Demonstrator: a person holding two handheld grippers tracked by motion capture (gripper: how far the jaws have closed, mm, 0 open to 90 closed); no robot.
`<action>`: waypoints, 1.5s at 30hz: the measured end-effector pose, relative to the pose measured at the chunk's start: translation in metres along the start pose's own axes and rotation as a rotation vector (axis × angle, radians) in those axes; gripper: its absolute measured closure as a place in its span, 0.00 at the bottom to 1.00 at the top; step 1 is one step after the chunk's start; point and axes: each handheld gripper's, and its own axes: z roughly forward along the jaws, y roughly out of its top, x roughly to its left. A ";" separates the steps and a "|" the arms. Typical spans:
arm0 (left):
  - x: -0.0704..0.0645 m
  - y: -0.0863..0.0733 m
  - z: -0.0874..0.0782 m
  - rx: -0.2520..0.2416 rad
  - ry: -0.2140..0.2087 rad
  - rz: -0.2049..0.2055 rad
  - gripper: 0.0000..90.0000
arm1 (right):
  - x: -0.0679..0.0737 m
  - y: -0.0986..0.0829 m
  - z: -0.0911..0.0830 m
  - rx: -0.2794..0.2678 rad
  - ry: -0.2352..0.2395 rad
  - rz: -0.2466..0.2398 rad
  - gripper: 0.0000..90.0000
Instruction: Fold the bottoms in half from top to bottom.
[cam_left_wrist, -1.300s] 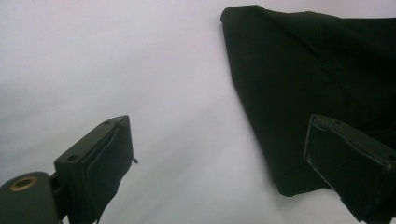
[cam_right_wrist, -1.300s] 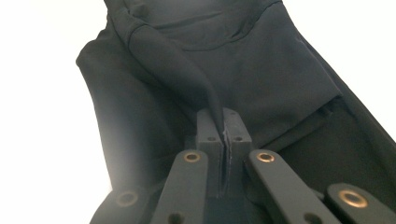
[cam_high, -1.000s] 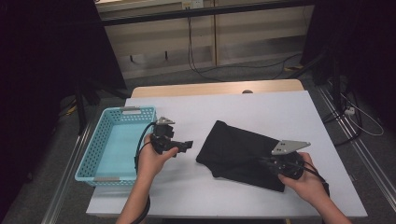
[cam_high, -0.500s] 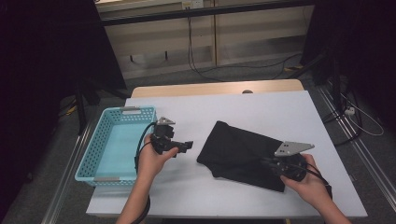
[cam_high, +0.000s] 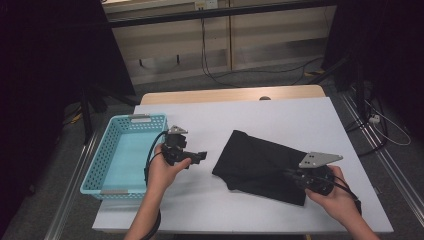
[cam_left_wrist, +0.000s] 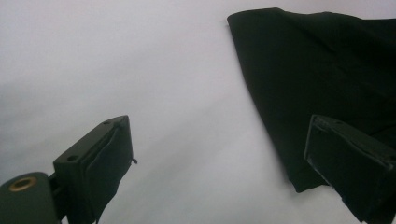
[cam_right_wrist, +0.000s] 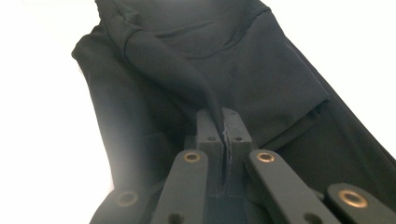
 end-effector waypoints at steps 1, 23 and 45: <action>0.000 0.000 0.000 -0.001 0.000 0.000 0.09 | 0.000 0.000 0.000 0.002 -0.002 0.001 0.98; -0.001 0.000 0.001 0.001 -0.001 0.006 0.09 | -0.004 -0.009 -0.012 0.002 -0.023 0.000 0.98; -0.001 0.000 0.001 0.011 0.001 0.012 0.09 | -0.006 -0.020 -0.038 -0.009 -0.039 0.009 0.98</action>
